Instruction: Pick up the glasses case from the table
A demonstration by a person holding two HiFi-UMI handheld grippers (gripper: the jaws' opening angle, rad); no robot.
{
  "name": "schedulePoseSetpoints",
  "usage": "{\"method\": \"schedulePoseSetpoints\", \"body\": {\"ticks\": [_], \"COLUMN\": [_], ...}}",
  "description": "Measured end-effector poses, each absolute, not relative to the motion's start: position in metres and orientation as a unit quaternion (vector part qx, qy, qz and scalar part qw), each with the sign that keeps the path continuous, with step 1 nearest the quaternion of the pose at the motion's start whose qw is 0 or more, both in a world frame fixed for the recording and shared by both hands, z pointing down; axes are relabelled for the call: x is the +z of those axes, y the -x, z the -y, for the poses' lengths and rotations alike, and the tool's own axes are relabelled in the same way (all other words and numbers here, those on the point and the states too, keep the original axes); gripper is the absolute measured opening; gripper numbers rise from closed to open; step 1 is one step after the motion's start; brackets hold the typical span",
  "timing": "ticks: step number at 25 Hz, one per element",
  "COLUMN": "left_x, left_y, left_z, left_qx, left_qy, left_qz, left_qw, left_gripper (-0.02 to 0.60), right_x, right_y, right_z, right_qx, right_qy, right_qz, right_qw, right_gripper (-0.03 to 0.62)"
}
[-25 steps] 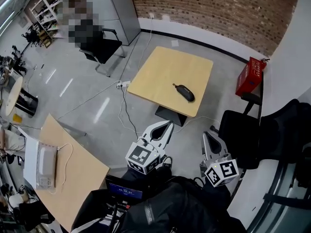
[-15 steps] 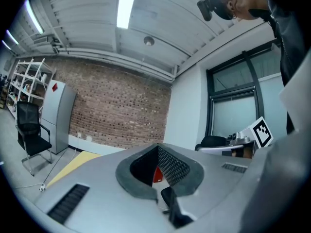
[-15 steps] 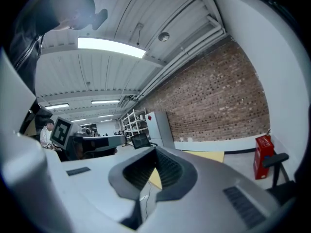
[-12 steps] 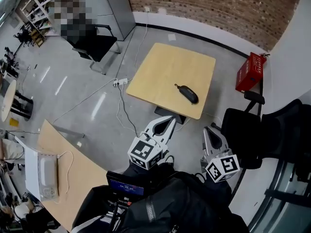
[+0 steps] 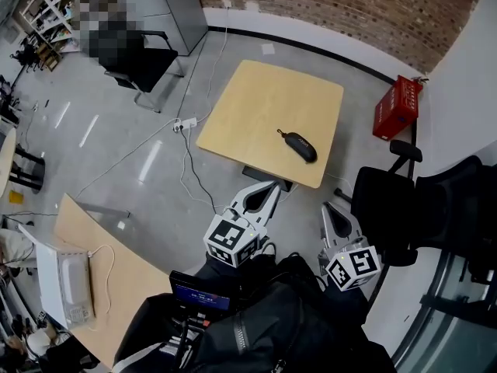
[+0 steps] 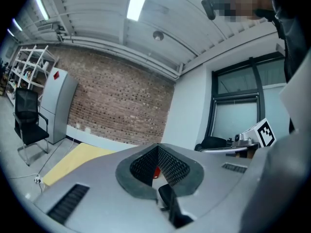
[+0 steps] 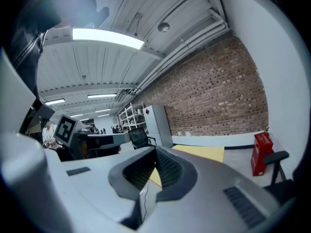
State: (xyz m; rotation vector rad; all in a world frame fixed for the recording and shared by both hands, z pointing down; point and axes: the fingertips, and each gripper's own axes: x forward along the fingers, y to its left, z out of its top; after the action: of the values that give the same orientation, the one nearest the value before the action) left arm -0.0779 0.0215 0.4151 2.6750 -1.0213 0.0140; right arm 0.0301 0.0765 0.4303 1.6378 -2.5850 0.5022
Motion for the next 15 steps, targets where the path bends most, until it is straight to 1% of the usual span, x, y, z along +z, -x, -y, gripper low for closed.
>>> {"method": "schedulePoseSetpoints", "body": {"ticks": [8,15], "left_x": [0.429,0.43], "left_y": [0.062,0.063], "left_z": [-0.005,0.039], "left_qx": [0.018,0.024], "left_qy": [-0.92,-0.906], "left_qz": [0.36,0.397], "left_qw": [0.153,0.148], "left_gripper": [0.0,0.0], "right_x": [0.447,0.451], "right_y": [-0.048,-0.052], "right_z": [-0.053,0.002], "right_qx": [0.186,0.183], "right_qy": [-0.521,-0.486], "right_qz": [0.833,0.854], "right_qw": [0.024,0.032], "right_gripper": [0.005,0.005]}}
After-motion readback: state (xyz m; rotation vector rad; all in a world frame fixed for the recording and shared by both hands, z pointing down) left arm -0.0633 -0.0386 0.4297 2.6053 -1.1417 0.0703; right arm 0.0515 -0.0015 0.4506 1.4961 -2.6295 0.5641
